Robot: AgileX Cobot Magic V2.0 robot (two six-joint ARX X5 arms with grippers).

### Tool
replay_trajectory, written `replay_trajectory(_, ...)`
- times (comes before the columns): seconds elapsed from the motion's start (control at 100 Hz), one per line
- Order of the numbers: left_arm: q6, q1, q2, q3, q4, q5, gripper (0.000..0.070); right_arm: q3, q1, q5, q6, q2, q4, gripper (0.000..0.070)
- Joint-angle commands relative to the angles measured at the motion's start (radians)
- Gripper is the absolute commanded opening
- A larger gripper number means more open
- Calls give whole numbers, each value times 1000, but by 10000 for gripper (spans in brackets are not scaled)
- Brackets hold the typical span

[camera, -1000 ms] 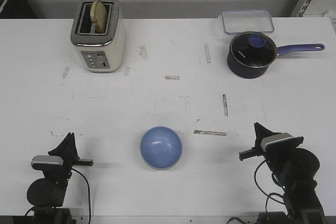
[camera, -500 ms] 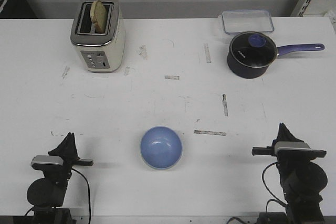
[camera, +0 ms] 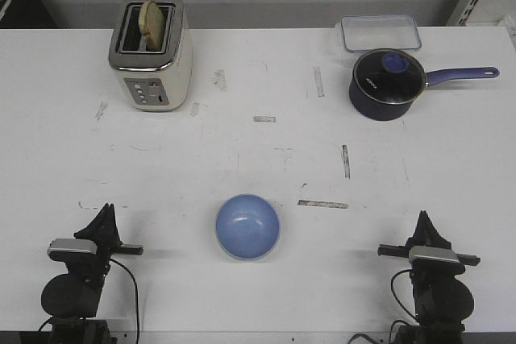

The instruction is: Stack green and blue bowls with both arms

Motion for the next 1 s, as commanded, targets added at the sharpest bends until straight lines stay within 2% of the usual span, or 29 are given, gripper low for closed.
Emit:
replay_trajectory(0.0, -2, 0, -1, -21, 11, 1, 1, -32, 0, -6, 29, -8, 45, 0)
replay_trajectory(0.36, -2, 0, -2, -21, 11, 1, 1, -50, 3, -30, 35, -8, 71, 0)
replay_trajectory(0.99, -2, 0, -2, -21, 11, 1, 1, -50, 2, -25, 35, -8, 71, 0)
